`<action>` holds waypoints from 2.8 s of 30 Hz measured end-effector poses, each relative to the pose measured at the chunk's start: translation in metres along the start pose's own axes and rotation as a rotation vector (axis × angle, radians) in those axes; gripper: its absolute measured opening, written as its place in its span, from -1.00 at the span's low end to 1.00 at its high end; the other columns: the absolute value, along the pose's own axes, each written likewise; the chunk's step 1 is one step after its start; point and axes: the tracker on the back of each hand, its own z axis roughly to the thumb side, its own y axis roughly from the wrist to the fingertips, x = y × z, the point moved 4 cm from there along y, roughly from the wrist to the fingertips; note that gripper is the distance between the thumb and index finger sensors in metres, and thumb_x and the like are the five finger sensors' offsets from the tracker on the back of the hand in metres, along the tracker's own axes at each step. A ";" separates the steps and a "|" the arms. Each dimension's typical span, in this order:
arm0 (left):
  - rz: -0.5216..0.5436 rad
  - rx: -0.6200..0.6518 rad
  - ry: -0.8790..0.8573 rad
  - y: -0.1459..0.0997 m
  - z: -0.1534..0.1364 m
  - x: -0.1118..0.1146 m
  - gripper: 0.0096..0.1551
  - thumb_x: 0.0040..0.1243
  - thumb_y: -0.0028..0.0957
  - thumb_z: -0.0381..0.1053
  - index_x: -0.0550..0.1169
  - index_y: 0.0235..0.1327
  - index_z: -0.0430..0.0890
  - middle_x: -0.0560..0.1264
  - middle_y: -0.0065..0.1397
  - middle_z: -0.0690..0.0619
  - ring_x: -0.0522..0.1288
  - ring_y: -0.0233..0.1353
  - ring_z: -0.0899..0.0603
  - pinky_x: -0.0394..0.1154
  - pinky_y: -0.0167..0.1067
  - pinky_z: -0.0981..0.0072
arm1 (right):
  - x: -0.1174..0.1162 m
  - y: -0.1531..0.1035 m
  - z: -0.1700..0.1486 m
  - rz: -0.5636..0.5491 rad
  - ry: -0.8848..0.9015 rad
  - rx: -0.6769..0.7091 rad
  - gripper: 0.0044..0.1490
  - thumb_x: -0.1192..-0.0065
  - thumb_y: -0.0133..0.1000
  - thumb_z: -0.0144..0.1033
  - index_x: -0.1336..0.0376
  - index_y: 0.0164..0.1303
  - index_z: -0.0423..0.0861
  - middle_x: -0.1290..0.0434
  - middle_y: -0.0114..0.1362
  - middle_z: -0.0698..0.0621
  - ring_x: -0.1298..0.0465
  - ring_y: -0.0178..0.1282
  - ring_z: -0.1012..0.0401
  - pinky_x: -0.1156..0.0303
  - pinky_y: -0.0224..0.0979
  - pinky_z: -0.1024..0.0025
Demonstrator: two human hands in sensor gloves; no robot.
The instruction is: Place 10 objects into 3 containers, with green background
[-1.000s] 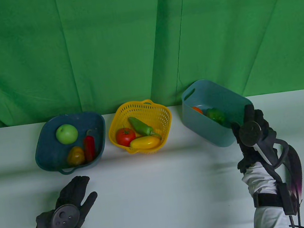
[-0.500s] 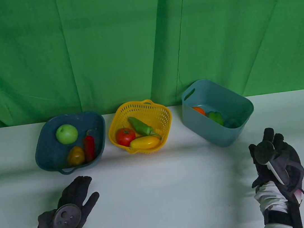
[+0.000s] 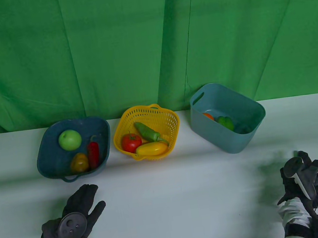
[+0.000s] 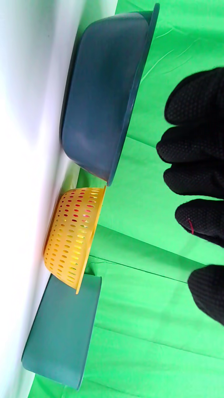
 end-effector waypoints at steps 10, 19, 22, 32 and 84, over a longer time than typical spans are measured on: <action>-0.011 -0.001 -0.003 0.001 0.001 0.001 -0.21 -0.03 0.20 0.36 0.33 0.66 0.04 0.39 0.64 -0.16 0.46 0.54 -0.32 0.45 0.31 -0.22 | -0.024 0.006 -0.023 0.073 -0.021 -0.081 0.05 0.02 0.28 0.12 0.46 0.72 0.07 0.13 0.81 -0.33 -0.11 0.66 -0.33 -0.11 0.61 -0.31; -0.020 -0.003 0.002 0.001 0.002 0.002 -0.21 -0.03 0.20 0.36 0.33 0.66 0.04 0.39 0.64 -0.17 0.46 0.54 -0.32 0.45 0.31 -0.22 | -0.027 0.008 -0.023 0.013 -0.077 -0.092 -0.02 -0.11 0.29 -0.12 0.37 0.69 0.11 -0.09 0.73 -0.24 -0.32 0.50 -0.16 -0.28 0.52 -0.10; -0.024 -0.006 0.004 0.001 0.002 0.002 -0.21 -0.03 0.20 0.36 0.33 0.66 0.04 0.39 0.64 -0.16 0.46 0.54 -0.32 0.45 0.31 -0.22 | -0.025 0.006 -0.023 0.012 -0.076 -0.090 -0.03 -0.11 0.29 -0.15 0.36 0.69 0.11 -0.11 0.72 -0.25 -0.35 0.45 -0.14 -0.31 0.49 -0.05; -0.023 -0.008 0.007 0.001 0.002 0.002 -0.21 -0.03 0.20 0.36 0.34 0.66 0.04 0.39 0.64 -0.16 0.46 0.54 -0.32 0.45 0.31 -0.22 | -0.019 0.007 -0.021 0.023 -0.034 -0.083 -0.07 -0.07 0.30 -0.15 0.33 0.71 0.06 -0.15 0.68 -0.29 -0.39 0.36 -0.13 -0.37 0.40 0.02; 0.048 -0.037 -0.010 -0.004 -0.009 -0.015 -0.21 -0.03 0.20 0.36 0.34 0.66 0.04 0.39 0.64 -0.16 0.46 0.54 -0.32 0.45 0.31 -0.22 | 0.139 -0.043 0.186 -0.323 0.053 0.342 -0.16 0.02 0.32 -0.21 0.29 0.71 0.19 -0.06 0.78 -0.21 -0.30 0.47 -0.18 -0.27 0.51 -0.07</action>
